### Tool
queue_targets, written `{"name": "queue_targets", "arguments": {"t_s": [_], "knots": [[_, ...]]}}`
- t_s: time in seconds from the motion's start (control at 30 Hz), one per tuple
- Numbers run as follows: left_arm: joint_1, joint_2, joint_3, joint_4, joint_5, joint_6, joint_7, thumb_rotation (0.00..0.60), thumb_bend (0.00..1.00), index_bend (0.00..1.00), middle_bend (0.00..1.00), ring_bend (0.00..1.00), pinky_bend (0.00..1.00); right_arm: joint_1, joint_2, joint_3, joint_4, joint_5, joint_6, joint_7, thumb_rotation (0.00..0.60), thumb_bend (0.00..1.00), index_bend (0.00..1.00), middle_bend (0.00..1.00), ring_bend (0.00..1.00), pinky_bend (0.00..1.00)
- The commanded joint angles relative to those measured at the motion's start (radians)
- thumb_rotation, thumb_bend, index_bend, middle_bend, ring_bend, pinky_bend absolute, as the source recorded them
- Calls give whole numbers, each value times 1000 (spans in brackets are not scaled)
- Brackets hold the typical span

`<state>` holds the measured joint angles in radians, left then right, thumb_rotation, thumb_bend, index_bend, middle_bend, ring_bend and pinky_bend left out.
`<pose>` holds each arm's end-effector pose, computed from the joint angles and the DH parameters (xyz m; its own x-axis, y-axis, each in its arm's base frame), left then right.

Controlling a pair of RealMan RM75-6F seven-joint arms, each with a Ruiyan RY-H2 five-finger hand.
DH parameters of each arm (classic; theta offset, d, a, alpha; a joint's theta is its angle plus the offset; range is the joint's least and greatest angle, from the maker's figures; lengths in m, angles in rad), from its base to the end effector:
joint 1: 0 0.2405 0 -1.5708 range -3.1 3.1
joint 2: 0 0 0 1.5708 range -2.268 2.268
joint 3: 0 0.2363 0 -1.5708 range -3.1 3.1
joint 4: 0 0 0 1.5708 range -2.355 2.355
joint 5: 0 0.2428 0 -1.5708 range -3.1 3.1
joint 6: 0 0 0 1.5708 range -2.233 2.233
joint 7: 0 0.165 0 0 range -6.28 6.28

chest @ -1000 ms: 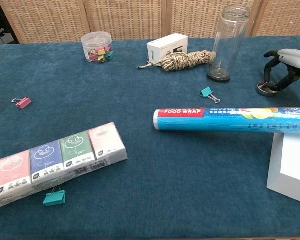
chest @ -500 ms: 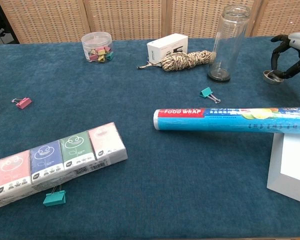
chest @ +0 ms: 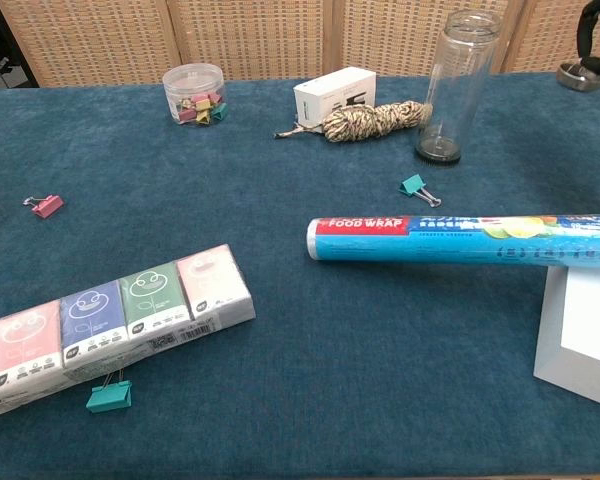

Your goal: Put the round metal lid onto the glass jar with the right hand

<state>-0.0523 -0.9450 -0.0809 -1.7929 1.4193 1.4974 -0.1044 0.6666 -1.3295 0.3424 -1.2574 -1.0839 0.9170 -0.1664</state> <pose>-0.2963 0.1984 0.1656 0.2842 -0.0349 0.9581 0.9563 0.0816 -0.2807 -0.2214 -0.4443 0.0926 0.4548 -0.0346 0.8899 -0.8889 -0.0786 0.4512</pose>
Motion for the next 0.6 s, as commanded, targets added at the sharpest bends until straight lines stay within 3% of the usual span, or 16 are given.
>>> {"name": "queue_targets", "arguments": {"t_s": [0.03, 0.33, 0.6], "knots": [[0, 2, 0, 0, -1, -2, -4, 600, 235, 0, 0, 0, 0, 23, 64, 35, -78, 52, 10, -72, 600, 508, 653, 0, 0, 0], [-3, 3, 0, -3, -7, -12, 0, 600, 235, 0, 0, 0, 0, 126, 106, 109, -145, 249, -11, -204, 600, 508, 653, 0, 0, 0], [-7, 3, -1, -8, -14, -18, 10, 600, 235, 0, 0, 0, 0, 215, 71, 110, -122, 391, -19, -295, 600, 508, 653, 0, 0, 0]]}}
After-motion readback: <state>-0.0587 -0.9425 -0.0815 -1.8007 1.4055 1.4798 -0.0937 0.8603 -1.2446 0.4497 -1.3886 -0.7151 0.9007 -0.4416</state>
